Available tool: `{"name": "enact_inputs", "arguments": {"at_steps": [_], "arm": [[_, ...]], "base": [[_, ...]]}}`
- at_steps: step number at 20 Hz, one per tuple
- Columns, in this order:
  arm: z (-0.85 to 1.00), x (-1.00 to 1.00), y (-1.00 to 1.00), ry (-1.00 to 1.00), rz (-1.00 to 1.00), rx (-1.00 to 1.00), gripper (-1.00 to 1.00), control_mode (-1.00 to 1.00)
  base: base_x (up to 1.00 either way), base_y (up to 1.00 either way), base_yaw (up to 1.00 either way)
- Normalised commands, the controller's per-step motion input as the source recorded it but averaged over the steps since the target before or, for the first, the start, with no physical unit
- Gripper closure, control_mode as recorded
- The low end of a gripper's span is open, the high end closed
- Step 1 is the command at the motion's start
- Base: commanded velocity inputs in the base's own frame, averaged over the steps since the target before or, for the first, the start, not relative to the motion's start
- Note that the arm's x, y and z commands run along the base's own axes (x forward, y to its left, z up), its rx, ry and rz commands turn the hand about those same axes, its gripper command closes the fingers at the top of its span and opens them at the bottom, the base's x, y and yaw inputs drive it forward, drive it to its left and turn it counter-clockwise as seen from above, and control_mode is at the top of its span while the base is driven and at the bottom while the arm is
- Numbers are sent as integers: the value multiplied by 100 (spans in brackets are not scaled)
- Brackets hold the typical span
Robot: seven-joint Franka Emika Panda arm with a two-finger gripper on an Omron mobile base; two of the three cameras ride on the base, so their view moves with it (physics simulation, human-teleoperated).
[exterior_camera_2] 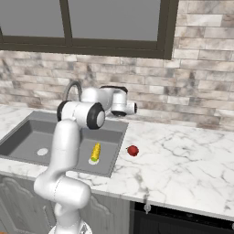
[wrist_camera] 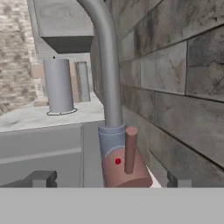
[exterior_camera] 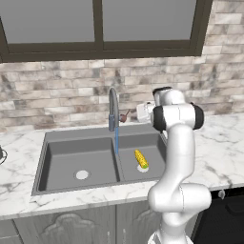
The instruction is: Turn on the sink faucet. Then move the corn from the counter to the sink. Turn off the sink. Move the vegetable from the sink to the pot next to the stove. Finally move the pot to the rear right burner.
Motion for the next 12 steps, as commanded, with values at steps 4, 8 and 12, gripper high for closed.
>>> {"name": "enact_inputs", "arguments": {"at_steps": [4,8,12], "arm": [[-5,26,14,0,0,0,-100,-100],[0,14,25,0,1,0,-100,-100],[0,17,29,0,2,0,-100,-100]], "base": [[0,0,0],[0,0,0],[0,0,0]]}}
